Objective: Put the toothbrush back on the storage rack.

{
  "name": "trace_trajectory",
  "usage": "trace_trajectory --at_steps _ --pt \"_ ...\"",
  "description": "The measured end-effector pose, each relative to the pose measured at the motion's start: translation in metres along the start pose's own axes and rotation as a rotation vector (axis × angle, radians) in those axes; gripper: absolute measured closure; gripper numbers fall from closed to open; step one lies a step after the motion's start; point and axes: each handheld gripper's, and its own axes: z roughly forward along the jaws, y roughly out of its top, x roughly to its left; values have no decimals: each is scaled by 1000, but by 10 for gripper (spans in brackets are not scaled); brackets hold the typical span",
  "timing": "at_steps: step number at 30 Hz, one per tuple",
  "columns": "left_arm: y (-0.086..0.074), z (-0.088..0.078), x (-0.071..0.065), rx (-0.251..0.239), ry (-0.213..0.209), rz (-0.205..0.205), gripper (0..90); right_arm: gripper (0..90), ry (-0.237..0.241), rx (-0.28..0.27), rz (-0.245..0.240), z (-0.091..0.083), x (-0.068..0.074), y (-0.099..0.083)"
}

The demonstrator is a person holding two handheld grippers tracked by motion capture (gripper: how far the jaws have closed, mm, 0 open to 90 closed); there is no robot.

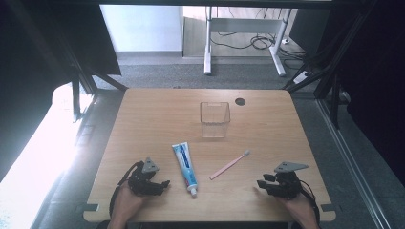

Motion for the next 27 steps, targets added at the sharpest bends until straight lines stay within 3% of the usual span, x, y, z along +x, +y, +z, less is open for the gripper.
trace_trajectory --at_steps 6,10,22,27 --pt "-1 -2 3 -7 6 -8 242 815 10 -31 -18 -2 3 8" --pt "-1 -2 2 -9 5 -14 242 886 14 -16 -35 1 4 12" --pt "-1 -1 5 -31 -2 -52 189 898 33 6 -38 13 7 27" --pt "-1 -1 6 -31 -3 -61 147 898 46 15 -61 21 13 37"
